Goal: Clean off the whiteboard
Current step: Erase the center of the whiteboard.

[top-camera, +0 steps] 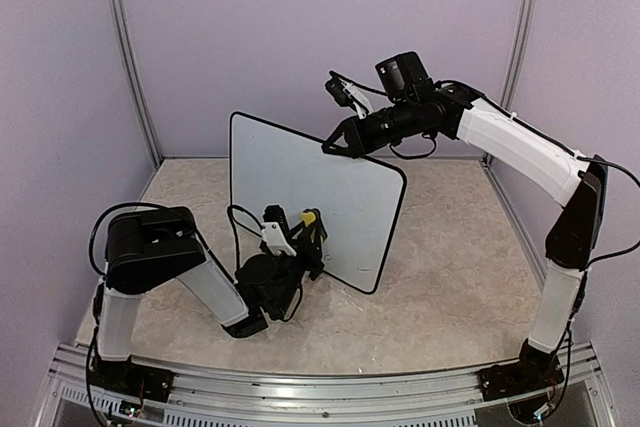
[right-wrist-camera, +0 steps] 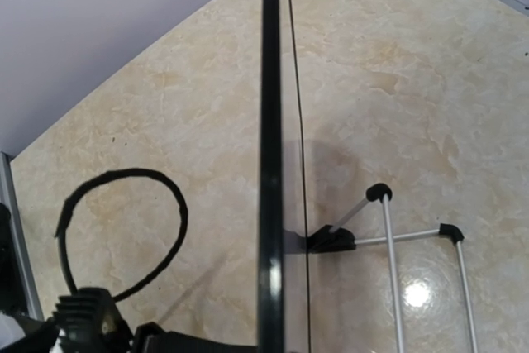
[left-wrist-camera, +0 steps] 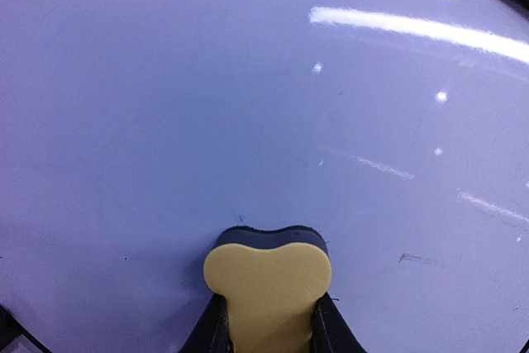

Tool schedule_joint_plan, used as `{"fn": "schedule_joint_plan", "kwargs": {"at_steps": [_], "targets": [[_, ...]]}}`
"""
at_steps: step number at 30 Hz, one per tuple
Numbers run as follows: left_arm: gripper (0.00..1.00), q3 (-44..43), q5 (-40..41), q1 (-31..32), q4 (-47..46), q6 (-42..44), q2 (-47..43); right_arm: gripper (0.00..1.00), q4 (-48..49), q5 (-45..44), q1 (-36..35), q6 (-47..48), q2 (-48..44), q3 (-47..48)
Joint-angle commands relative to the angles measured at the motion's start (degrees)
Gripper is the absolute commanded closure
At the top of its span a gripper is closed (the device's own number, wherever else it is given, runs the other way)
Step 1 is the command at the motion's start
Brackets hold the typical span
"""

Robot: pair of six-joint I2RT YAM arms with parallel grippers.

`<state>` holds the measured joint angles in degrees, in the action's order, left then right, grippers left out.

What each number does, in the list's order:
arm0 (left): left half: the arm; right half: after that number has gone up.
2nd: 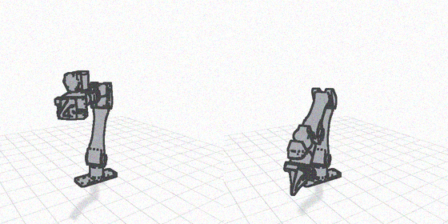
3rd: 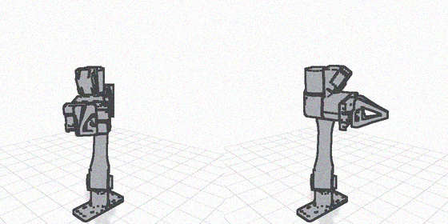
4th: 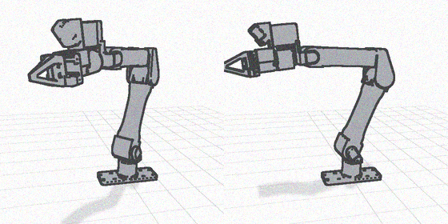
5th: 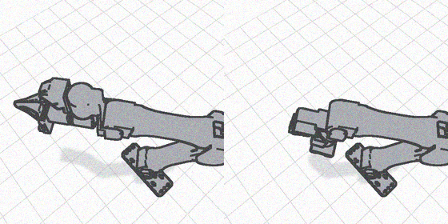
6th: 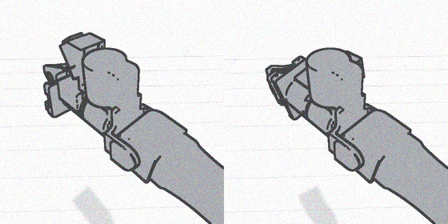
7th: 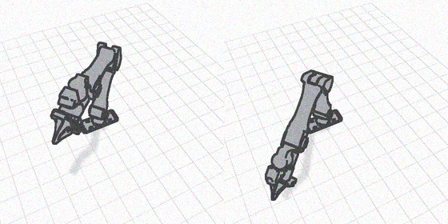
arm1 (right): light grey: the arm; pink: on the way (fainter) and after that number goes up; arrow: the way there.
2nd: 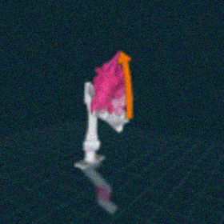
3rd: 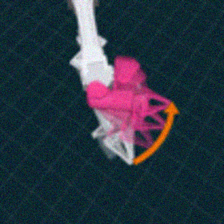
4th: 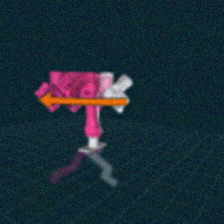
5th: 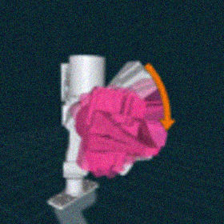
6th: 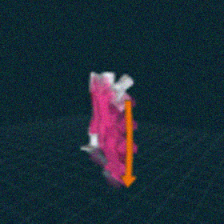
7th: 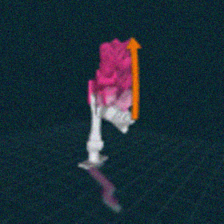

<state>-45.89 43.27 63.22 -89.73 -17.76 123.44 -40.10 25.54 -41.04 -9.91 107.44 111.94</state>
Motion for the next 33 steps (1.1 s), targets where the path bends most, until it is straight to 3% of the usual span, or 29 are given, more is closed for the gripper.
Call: {"fn": "schedule_joint_plan", "kwargs": {"at_steps": [1,10,18,24,29,33], "targets": [[0.92,-0.29,-4.50,-1.87,-16.33,-1.46,0.70,1.00,-13.60,7.15,-2.82,-0.11,4.45,-3.22],[0.92,-3.92,-2.27,3.55,-16.35,0.97,10.62,1.00,-14.01,7.18,-2.80,-0.28,4.32,-3.32],[0.93,-0.10,-2.12,3.40,-12.24,-8.09,12.00,1.00,-14.49,7.24,-2.80,-0.55,4.42,-2.16],[0.95,-0.33,-12.03,2.29,-8.83,-16.17,10.36,1.00,-15.49,7.15,-2.75,-0.36,5.46,-0.36],[0.96,-3.31,-14.77,2.96,-0.18,-19.50,9.73,1.00,-18.72,6.67,-2.75,0.26,7.49,5.09],[0.96,-3.58,-16.97,2.96,1.22,-21.92,10.11,1.00,-18.62,6.38,-2.78,-0.08,7.30,5.42]]}}
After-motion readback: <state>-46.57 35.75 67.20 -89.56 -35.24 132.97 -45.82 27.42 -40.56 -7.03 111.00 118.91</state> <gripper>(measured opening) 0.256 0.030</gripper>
